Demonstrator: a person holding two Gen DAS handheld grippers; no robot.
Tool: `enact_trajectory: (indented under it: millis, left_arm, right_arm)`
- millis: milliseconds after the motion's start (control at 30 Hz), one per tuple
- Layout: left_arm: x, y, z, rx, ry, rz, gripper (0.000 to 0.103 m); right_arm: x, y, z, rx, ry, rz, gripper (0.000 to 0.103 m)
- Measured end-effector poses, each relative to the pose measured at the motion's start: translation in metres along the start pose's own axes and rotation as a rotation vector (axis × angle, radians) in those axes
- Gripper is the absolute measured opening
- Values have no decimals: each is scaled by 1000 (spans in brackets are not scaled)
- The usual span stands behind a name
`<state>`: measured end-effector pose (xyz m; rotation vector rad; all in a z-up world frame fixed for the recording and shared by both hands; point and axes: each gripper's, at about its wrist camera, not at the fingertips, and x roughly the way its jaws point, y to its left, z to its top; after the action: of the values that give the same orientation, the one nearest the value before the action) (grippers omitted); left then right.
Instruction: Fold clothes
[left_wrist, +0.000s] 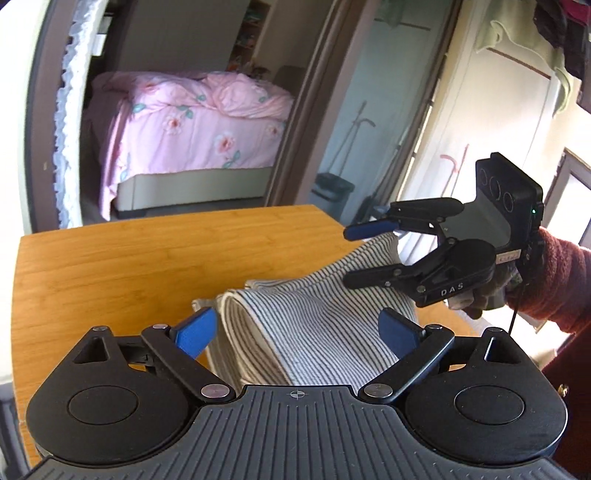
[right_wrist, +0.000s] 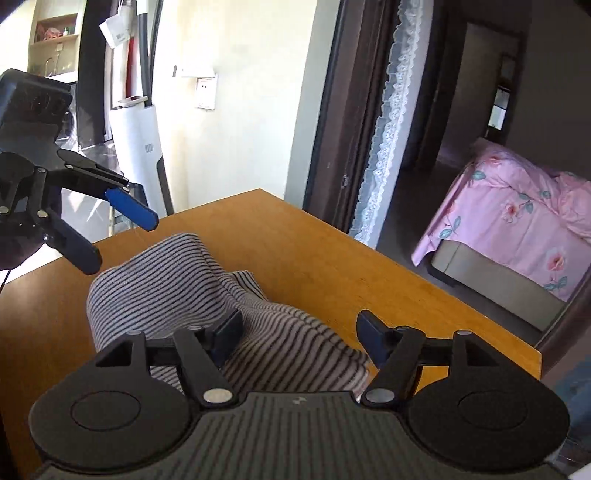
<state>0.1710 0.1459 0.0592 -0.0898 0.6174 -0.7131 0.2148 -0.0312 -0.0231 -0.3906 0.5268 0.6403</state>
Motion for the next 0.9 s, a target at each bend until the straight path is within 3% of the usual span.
enact_trajectory:
  millis: [133,233,367,600,733,900]
  left_arm:
    - [23,-19,2,79,13,-86,98]
    - [39,-31,7,109,14,-116,98]
    - [45,-44,11,120,-6,-136,98]
    - [22,-56,17,135,-106,-134,99]
    - [51,-53,13,142,-11,-116,100]
    - [97,-43,-10,175,146,13,102]
  right_arm:
    - [23,5,-22,-43,-4,-160,69]
    - [42,2,-21,38,-17,-105,69]
    - [57,0,-16,44,-5,-82,69]
    - [60,-5,-16,87,3,-58,69]
    - [45,-9,-11,116,-14,-59,70]
    - [2,-16,-11,175,-86,-61,92]
